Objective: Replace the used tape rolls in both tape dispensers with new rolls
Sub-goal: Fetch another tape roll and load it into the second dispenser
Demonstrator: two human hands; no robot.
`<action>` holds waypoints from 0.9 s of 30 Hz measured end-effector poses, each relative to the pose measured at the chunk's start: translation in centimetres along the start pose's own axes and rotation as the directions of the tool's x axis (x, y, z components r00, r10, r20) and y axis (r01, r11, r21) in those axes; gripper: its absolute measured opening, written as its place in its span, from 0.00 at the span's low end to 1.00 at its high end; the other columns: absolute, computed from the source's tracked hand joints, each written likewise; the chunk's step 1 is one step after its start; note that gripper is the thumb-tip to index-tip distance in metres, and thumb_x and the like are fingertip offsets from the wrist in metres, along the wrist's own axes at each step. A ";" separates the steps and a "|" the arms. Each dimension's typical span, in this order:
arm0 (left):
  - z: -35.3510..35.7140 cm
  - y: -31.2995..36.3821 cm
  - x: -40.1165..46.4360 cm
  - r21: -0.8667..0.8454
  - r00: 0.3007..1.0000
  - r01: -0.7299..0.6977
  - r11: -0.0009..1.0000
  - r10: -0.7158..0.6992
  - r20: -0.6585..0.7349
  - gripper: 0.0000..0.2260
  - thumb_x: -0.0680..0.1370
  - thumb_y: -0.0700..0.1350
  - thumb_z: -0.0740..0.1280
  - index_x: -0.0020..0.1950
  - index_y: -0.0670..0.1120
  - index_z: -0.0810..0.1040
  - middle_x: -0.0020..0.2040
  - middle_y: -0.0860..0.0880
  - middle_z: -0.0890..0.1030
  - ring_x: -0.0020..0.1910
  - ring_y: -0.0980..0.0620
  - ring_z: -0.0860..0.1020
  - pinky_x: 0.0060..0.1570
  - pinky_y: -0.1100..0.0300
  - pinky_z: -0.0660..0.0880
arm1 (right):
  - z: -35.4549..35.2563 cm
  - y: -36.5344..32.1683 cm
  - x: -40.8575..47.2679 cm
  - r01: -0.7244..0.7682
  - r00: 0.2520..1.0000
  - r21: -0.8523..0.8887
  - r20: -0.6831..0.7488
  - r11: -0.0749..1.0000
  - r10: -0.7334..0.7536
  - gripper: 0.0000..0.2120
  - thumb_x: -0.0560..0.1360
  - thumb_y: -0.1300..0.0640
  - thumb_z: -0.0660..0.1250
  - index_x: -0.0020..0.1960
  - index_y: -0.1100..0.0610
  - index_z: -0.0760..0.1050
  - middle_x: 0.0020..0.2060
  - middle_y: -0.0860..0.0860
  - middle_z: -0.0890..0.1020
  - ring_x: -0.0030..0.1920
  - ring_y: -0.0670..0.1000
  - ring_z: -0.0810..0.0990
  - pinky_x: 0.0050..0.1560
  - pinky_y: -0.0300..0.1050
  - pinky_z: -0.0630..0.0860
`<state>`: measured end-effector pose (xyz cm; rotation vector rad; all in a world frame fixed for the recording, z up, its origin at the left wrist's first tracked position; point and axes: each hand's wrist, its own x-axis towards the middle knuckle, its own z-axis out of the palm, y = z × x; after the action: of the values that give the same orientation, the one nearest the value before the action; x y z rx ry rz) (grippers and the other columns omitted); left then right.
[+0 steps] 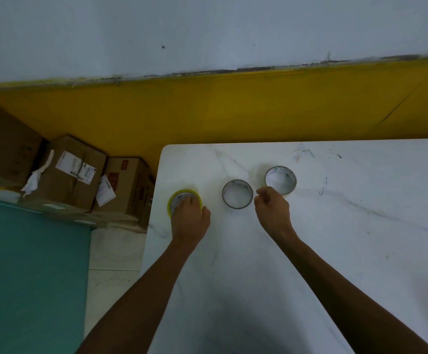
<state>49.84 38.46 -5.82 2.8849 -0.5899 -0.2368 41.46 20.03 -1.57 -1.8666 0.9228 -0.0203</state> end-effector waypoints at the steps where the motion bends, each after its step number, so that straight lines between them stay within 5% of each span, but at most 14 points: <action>1: 0.4 -0.3 -0.3 -0.009 0.999 0.016 1.000 -0.016 0.036 0.12 0.74 0.45 0.68 0.48 0.35 0.79 0.44 0.36 0.82 0.42 0.38 0.81 0.36 0.51 0.78 | 0.2 0.0 -0.1 -0.001 1.000 -0.007 0.003 1.000 0.001 0.13 0.77 0.61 0.62 0.61 0.60 0.75 0.52 0.56 0.81 0.49 0.51 0.78 0.50 0.40 0.71; 4: 1.4 -0.7 -0.6 -0.044 0.984 0.103 0.994 -0.095 0.152 0.14 0.78 0.46 0.62 0.53 0.36 0.78 0.50 0.36 0.82 0.49 0.37 0.81 0.41 0.51 0.77 | 0.4 0.1 -0.2 0.003 1.000 -0.028 0.004 1.000 -0.003 0.13 0.78 0.61 0.62 0.61 0.60 0.75 0.53 0.56 0.82 0.47 0.48 0.76 0.49 0.40 0.70; 8: 0.9 -0.6 -0.3 -0.074 0.932 0.240 0.968 -0.208 0.297 0.19 0.81 0.44 0.59 0.71 0.38 0.70 0.70 0.38 0.73 0.69 0.40 0.71 0.66 0.50 0.68 | 0.4 0.1 -0.4 0.001 1.000 -0.049 0.009 0.999 -0.001 0.13 0.78 0.60 0.61 0.62 0.60 0.75 0.53 0.56 0.82 0.48 0.49 0.76 0.50 0.40 0.70; 12: -1.9 -0.1 -0.3 -0.179 0.954 0.257 0.950 -0.219 0.205 0.14 0.78 0.40 0.62 0.61 0.36 0.75 0.59 0.37 0.79 0.58 0.39 0.78 0.48 0.54 0.73 | 0.4 -0.9 -0.8 0.018 1.000 -0.040 0.002 0.999 -0.017 0.11 0.77 0.60 0.61 0.57 0.61 0.77 0.51 0.56 0.83 0.51 0.54 0.80 0.50 0.42 0.73; 17: -5.8 0.3 0.0 -0.386 0.958 0.287 0.877 -0.255 0.132 0.24 0.80 0.43 0.61 0.75 0.40 0.65 0.74 0.40 0.69 0.71 0.38 0.69 0.68 0.49 0.67 | 0.4 -4.2 -1.9 0.105 0.994 0.002 0.025 0.994 -0.105 0.10 0.77 0.61 0.61 0.55 0.63 0.78 0.49 0.58 0.83 0.48 0.53 0.79 0.48 0.44 0.74; 19: -7.6 0.9 0.0 -0.494 0.958 0.280 0.823 -0.277 0.080 0.22 0.79 0.43 0.63 0.72 0.38 0.69 0.70 0.37 0.74 0.67 0.37 0.73 0.64 0.50 0.71 | 0.4 -5.7 -2.5 0.115 0.993 0.027 0.037 0.993 -0.116 0.11 0.77 0.60 0.62 0.57 0.61 0.77 0.51 0.58 0.83 0.50 0.55 0.80 0.51 0.46 0.76; 23: -12.5 3.2 -0.6 -0.681 0.955 0.263 0.683 -0.285 0.082 0.14 0.78 0.45 0.65 0.58 0.37 0.79 0.47 0.39 0.82 0.45 0.43 0.79 0.40 0.58 0.69 | 0.4 -9.4 -4.5 0.117 0.988 0.136 0.087 0.984 -0.130 0.13 0.76 0.49 0.65 0.57 0.56 0.75 0.50 0.57 0.83 0.50 0.57 0.82 0.56 0.59 0.79; 27: -17.7 6.2 -1.7 -0.845 0.974 0.180 0.503 -0.208 0.084 0.07 0.78 0.45 0.66 0.49 0.44 0.81 0.42 0.46 0.80 0.40 0.51 0.75 0.36 0.58 0.69 | -0.5 -13.5 -7.1 0.232 0.965 0.223 0.072 0.947 -0.253 0.13 0.78 0.47 0.62 0.54 0.55 0.76 0.46 0.55 0.81 0.49 0.57 0.82 0.51 0.59 0.81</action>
<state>49.39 36.23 12.83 1.9453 -0.0553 -0.3842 44.14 26.55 11.98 -1.7529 0.5925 -0.1689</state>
